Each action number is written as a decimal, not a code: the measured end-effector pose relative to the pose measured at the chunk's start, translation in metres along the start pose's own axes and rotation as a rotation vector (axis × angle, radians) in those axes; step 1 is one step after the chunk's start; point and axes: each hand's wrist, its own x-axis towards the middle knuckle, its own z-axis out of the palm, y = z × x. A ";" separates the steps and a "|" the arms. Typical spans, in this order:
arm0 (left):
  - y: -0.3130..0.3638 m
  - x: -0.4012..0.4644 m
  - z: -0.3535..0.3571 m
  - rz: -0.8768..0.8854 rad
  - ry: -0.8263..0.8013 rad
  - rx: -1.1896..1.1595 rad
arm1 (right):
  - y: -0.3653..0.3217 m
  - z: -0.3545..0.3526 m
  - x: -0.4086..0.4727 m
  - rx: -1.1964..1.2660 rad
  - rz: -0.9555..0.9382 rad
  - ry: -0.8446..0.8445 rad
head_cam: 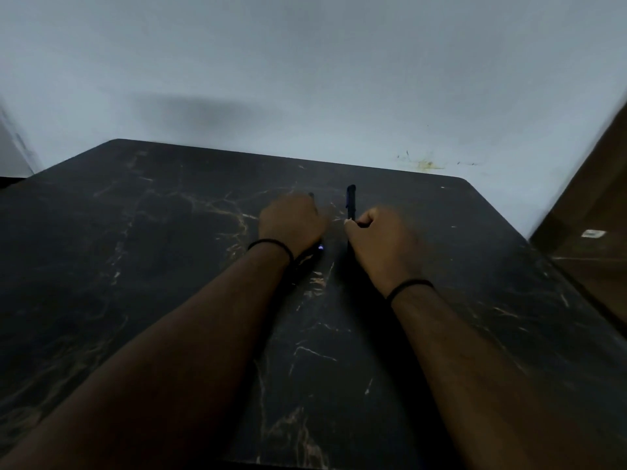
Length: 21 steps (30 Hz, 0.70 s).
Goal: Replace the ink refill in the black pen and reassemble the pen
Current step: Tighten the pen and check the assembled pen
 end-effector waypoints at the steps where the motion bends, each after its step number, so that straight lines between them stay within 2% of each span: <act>1: -0.006 0.001 -0.003 -0.045 0.025 -0.029 | -0.004 0.002 -0.001 -0.027 -0.013 -0.026; 4: -0.021 0.002 -0.011 -0.167 0.099 -0.134 | -0.016 0.010 -0.004 -0.138 -0.066 -0.096; 6: -0.024 0.001 -0.014 -0.193 0.094 -0.175 | -0.023 0.013 -0.004 -0.228 -0.098 -0.102; 10: -0.021 -0.002 -0.013 -0.173 0.072 -0.145 | -0.027 0.015 0.001 -0.317 -0.112 -0.046; 21: -0.016 -0.004 -0.011 -0.134 0.092 -0.167 | -0.023 0.021 0.003 -0.342 -0.134 0.009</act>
